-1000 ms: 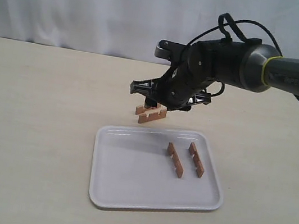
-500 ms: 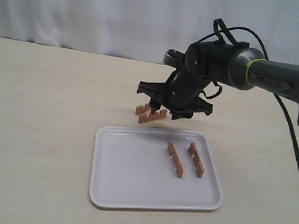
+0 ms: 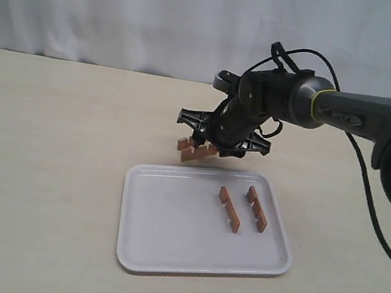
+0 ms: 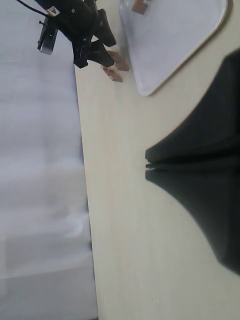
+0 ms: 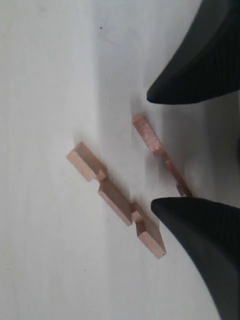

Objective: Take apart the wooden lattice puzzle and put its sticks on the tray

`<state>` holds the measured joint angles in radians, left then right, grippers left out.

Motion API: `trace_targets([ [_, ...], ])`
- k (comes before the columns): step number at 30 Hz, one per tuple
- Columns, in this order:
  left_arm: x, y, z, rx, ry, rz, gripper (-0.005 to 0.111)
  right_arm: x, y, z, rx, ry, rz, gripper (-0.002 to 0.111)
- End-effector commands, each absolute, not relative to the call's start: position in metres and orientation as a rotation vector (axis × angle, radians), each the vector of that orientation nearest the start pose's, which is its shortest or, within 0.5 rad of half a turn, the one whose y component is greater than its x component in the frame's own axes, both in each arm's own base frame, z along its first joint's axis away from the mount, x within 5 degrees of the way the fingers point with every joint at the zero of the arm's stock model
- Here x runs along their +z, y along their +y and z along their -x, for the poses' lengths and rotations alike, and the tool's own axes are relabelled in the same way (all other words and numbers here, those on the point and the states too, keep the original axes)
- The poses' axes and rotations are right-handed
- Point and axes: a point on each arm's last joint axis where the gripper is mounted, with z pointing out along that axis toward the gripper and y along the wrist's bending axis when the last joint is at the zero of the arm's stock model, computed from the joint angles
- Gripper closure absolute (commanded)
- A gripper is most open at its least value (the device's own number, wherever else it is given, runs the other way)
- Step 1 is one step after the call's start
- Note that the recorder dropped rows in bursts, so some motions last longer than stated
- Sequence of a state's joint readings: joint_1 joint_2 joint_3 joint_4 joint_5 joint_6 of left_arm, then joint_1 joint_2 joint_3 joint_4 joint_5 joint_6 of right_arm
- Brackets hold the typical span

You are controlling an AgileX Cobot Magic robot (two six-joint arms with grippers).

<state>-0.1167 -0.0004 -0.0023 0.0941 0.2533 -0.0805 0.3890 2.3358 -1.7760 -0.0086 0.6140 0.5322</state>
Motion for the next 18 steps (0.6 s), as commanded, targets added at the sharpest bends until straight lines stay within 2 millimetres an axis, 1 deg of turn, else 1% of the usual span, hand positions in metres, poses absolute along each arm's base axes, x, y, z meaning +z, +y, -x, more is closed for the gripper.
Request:
trace_targets([
  [1, 0.1913, -0.0045, -0.0552, -0.063, 1.723, -0.091, 0.107, 0.1147, 0.187, -0.4647, 0.282, 2.684, -0.196, 0.055],
  [6, 0.1913, -0.0045, -0.0552, -0.063, 1.723, -0.091, 0.107, 0.1137, 0.1866, -0.4637, 0.277, 2.697, -0.207, 0.056],
  [12, 0.1913, -0.0045, -0.0552, -0.063, 1.723, -0.091, 0.107, 0.1133, 0.1862, -0.4628, 0.27, 2.709, -0.208, 0.062],
  [18, 0.1913, -0.0045, -0.0552, -0.063, 1.723, -0.091, 0.107, 0.1144, 0.1873, -0.4648, 0.288, 2.683, -0.209, 0.062],
])
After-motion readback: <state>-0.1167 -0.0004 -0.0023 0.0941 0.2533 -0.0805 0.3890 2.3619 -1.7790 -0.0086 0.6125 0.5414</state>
